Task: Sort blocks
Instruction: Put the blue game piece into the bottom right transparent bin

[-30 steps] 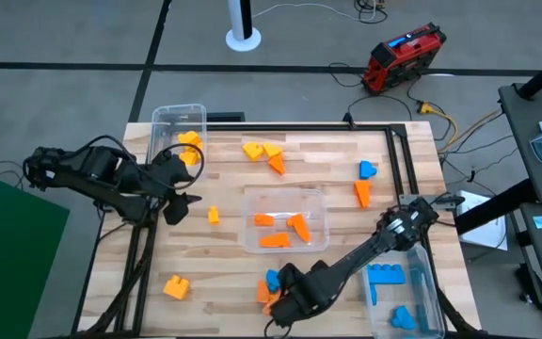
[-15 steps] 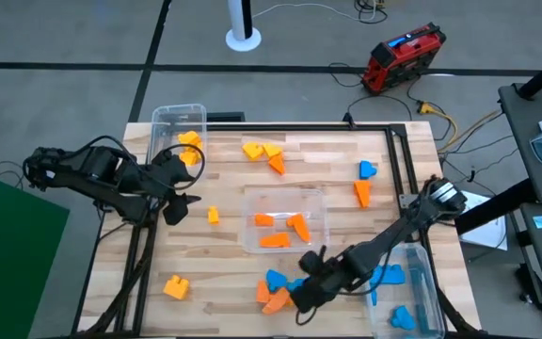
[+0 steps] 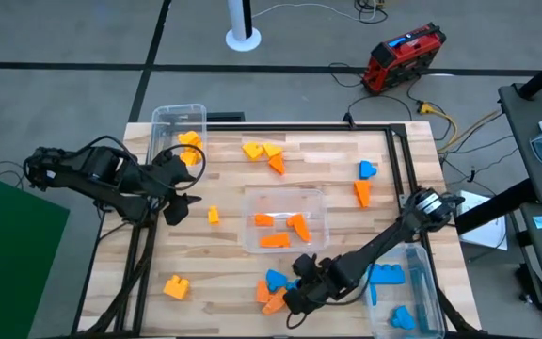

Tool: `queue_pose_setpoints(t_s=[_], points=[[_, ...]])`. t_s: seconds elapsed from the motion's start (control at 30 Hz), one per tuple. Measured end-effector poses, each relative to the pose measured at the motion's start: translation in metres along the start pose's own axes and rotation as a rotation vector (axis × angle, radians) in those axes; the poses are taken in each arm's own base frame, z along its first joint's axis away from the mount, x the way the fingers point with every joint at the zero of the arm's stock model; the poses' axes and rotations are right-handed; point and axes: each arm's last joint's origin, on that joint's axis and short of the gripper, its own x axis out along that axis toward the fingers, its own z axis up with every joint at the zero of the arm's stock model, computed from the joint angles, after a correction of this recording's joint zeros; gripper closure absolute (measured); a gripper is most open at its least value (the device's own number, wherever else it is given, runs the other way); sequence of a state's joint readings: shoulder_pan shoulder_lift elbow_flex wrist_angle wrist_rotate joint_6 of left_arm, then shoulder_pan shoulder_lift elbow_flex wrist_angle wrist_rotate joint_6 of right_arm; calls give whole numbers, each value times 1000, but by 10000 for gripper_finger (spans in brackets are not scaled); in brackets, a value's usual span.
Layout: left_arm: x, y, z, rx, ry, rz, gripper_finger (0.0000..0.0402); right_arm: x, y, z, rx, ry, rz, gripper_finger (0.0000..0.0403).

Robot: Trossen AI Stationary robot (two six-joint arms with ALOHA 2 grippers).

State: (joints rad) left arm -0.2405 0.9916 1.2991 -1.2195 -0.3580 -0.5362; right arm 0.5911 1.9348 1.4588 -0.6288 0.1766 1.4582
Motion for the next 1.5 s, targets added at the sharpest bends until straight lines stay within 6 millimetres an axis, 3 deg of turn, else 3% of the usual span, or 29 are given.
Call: queue_pose_setpoints(t_s=[0.5, 0.7, 0.87, 1.0, 1.13, 1.3, 1.5], points=[[0, 1, 0, -7, -14, 23, 138, 15, -4, -5, -39, 87, -83, 394], [0, 1, 1, -6, -14, 23, 138, -9, -20, -5, -50, 141, -235, 394], [1, 0, 1, -2, -14, 23, 138, -41, -17, 1, 53, 199, -165, 394], [1, 0, 1, 0, -15, 23, 138, -53, -13, 4, 101, 193, -96, 393], [1, 0, 1, 1, -15, 22, 138, -67, -20, 9, 237, 181, -159, 390], [1, 0, 1, 3, -17, 22, 138, -71, -27, 19, 337, 178, -208, 360], [1, 0, 1, 3, -17, 22, 138, -70, -28, 29, 296, 200, -198, 279]])
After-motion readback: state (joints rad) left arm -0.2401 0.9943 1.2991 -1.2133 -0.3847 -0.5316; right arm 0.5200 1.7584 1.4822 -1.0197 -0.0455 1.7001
